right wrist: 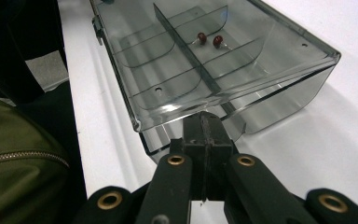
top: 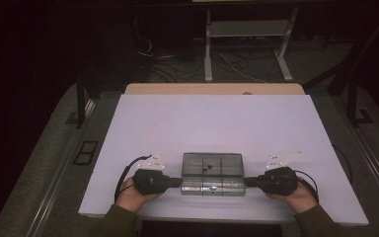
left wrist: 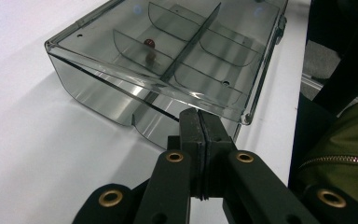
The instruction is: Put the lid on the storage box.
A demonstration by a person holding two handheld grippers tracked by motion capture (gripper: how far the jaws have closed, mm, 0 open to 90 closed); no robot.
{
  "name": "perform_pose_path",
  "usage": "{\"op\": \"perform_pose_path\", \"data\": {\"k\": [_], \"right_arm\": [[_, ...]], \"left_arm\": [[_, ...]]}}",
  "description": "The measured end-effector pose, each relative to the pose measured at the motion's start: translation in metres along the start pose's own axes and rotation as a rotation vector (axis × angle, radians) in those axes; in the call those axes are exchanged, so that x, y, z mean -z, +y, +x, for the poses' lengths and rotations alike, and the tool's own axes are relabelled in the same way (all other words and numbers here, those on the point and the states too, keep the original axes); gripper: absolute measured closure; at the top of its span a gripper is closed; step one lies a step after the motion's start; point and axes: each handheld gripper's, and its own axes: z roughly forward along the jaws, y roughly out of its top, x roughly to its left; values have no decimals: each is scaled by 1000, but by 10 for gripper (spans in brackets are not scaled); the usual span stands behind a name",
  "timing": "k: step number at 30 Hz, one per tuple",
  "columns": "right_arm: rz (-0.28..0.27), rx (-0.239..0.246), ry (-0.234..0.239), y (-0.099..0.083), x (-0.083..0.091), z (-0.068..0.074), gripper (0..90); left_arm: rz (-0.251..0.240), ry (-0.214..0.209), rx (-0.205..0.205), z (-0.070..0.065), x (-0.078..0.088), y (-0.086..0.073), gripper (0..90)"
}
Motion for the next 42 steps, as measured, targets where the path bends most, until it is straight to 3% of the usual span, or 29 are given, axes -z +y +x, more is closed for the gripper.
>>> {"op": "perform_pose_path", "data": {"k": [14,30,42], "right_arm": [[23,2,4,-3,-1,-4,889],[30,-7,5,-4,-2,-5,888],[2,-30,-46,-6,2,-11,739]], "left_arm": [[37,8,-7,4,-1,-3,885],[48,31,-21,4,0,-3,860],[6,95,13,11,8,-6,723]]}}
